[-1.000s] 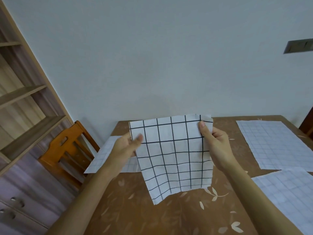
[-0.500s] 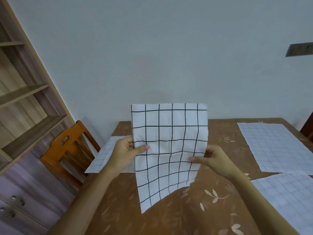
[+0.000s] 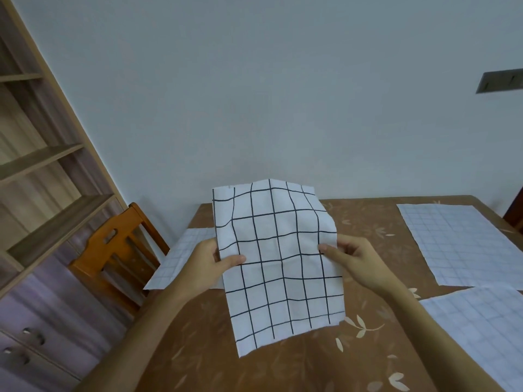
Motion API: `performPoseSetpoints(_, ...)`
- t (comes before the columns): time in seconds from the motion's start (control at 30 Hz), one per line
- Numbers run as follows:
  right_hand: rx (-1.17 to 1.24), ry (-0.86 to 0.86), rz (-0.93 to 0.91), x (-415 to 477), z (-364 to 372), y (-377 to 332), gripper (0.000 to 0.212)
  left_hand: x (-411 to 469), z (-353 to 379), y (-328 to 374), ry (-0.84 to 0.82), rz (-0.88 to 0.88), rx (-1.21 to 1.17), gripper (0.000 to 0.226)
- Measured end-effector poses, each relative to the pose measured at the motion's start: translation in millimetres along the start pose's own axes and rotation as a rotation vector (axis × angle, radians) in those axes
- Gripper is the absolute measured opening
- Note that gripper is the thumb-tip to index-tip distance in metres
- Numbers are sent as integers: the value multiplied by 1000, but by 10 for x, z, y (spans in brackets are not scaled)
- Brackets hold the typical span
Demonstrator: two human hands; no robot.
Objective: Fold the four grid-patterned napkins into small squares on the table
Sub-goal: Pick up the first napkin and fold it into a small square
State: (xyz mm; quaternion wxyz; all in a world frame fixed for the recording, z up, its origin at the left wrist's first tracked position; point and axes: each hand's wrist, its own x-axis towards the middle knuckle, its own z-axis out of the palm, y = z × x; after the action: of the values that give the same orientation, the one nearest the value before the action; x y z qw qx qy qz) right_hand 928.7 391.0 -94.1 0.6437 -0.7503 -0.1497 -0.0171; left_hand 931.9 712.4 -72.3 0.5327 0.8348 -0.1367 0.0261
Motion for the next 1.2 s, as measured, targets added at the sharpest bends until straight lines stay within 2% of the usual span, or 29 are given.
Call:
performPoseSetpoints(0.07, 20, 7, -18, 8, -24, 12, 24, -3, -22, 34, 7, -28, -64, 31)
performPoseSetpoints(0.27, 176, 66, 16, 15, -45, -15, 21, -7, -106, 121, 44, -27, -197, 32)
performPoseSetpoints(0.43, 174, 76, -25, 7, -97, -22, 13, -32, -208, 196, 60, 35, -89, 41)
performPoseSetpoints(0.53, 215, 81, 46, 28, -97, -59, 42, -50, -261, 226, 27, 12, -92, 50)
performPoseSetpoints(0.6, 237, 84, 67, 35, -88, -107, 49, -64, -264, 244, -14, -14, -72, 54)
performPoseSetpoints(0.7, 282, 66, 69, 57, -85, -121, 41, -65, -269, 222, -32, -91, -122, 52)
performPoseSetpoints(0.8, 285, 86, 47, 35, -60, -190, 31, -53, -253, 232, 4, -109, -165, 33)
performPoseSetpoints(0.87, 198, 120, -14, 18, -24, -285, 15, -44, -239, 234, 50, -55, -86, 18)
performPoseSetpoints(0.9, 157, 122, -44, 14, -4, -323, 14, -35, -233, 227, 37, -23, -59, 24)
performPoseSetpoints(1.0, 95, 113, -103, 20, 55, -424, 21, -31, -218, 251, -13, -3, -3, 73)
performPoseSetpoints(1.03, 82, 106, -117, 20, 76, -476, 23, -27, -215, 265, -24, 1, 58, 80)
performPoseSetpoints(1.1, 37, 78, -142, 11, 115, -592, 27, -5, -213, 289, -60, 0, 215, 73)
performPoseSetpoints(1.2, -32, 38, -179, 20, 169, -741, 43, 10, -156, 354, -143, 13, 423, 35)
